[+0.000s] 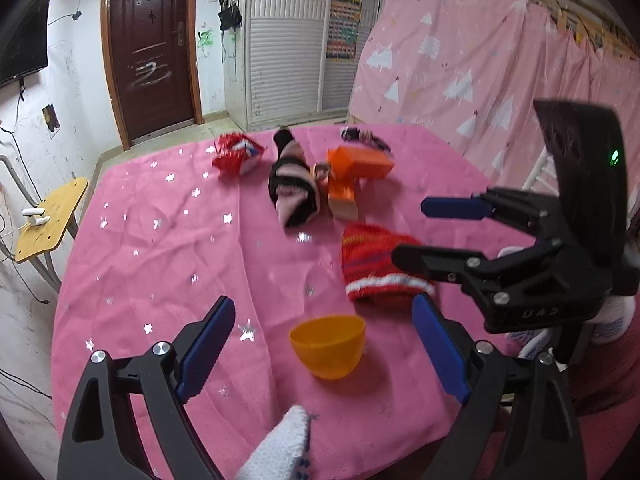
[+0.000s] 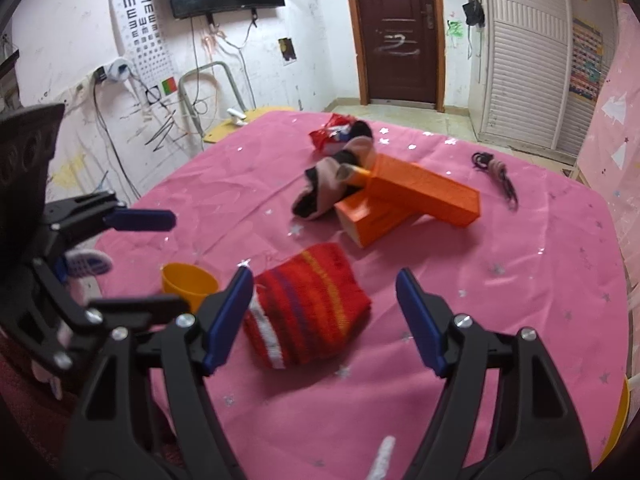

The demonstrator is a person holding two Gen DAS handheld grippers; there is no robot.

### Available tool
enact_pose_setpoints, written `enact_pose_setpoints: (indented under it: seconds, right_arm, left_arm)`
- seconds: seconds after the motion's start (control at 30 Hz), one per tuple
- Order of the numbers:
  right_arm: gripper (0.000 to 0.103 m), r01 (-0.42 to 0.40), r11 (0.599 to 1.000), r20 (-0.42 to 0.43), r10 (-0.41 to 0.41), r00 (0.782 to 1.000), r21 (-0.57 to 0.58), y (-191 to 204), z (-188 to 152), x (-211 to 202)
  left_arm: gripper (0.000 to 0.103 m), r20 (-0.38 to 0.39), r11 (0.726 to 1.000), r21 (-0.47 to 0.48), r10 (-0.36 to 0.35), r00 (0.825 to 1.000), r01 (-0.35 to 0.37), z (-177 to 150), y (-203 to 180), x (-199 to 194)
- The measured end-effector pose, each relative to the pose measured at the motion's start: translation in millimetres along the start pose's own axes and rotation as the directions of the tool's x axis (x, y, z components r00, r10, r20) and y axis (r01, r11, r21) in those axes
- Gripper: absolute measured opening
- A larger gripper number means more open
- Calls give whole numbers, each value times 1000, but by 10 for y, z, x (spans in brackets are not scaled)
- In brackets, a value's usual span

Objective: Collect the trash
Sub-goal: 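Grasp the small orange bowl with the left gripper while the right gripper grasps the red knit sock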

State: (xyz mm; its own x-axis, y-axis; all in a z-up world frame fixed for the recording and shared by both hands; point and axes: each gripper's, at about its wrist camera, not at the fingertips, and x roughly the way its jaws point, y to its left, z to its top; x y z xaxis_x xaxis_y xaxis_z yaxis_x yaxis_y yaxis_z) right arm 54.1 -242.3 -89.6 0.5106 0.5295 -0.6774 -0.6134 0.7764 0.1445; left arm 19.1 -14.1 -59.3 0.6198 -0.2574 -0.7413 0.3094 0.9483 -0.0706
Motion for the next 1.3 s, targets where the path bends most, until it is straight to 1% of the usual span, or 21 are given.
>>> enact_pose_setpoints:
  seconds: [0.1,0.2,0.27,0.33,0.4,0.47,0.5,0.63,0.67,0.7,0.77,0.8,0.83,0.87,0.9,0.93,0.97,1.07,1.3]
  right_arm:
    - [77,-9,1000,-11,9,1000,-6,41,5,38]
    - [78,-15,1000,-24,14,1000,-13,73,11,82]
    - [78,-14,1000,-30,14,999,-15,89,13,105]
    - [78,-14,1000,-36,14,999,-15,99,20,131]
    - [78,-15,1000,-42,14,999,-16,90,22,141]
    - [78,-14,1000,-48,13,999,-16,89,25,155]
    - [78,-13,1000,-51,12,999,-16,90,26,164]
    - [78,-7,999,-71,4,997,-31,116,22,199]
    - [76,-5,999,-78,2,997,-40,129,20,212]
    - [73,1,999,-83,-5,997,-50,155,27,228]
    - [57,16,998,-90,-22,996,-67,172,17,251]
    - [53,21,997,-89,-28,996,-73,184,16,255]
    - [44,23,997,-86,-30,996,-78,187,15,252]
    - [37,24,996,-84,-31,996,-80,183,16,250]
    - [34,30,996,-79,-36,996,-79,178,18,245]
    - [26,35,996,-74,-41,996,-77,165,14,237]
    - [22,37,997,-69,-42,997,-73,154,17,228]
    - [19,40,998,-44,-42,998,-56,121,28,176]
    - [18,52,999,45,-51,998,-16,-22,92,-87]
  left_arm:
    - [81,-14,1000,1,10,1000,-10,-41,0,63]
    - [75,-18,1000,15,19,1000,-19,-64,-18,106]
    - [59,-26,1000,14,29,999,-28,-71,-12,147]
    - [52,-39,999,13,35,999,-34,-80,-7,198]
    - [47,-46,999,15,37,998,-36,-98,0,227]
    - [36,-42,999,19,48,998,-47,-113,2,229]
    - [34,-40,998,18,55,998,-54,-116,8,227]
    - [33,-38,999,5,47,998,-47,-115,39,211]
    - [33,-37,999,4,46,998,-46,-113,43,210]
    - [33,-36,999,2,45,998,-45,-113,46,207]
    - [33,-35,999,-3,48,998,-48,-113,56,199]
    - [33,-34,999,-5,48,998,-49,-112,61,191]
    - [33,-33,999,-9,49,998,-50,-105,66,192]
    - [33,-32,999,-14,52,998,-52,-103,75,183]
    - [33,-31,998,-18,53,998,-54,-98,83,179]
    - [33,-31,998,-21,54,998,-55,-89,83,182]
    - [33,-29,998,-26,54,998,-55,-82,89,170]
    - [33,-21,998,-29,57,998,-58,-61,90,142]
    - [34,12,997,-35,73,997,-72,94,48,52]
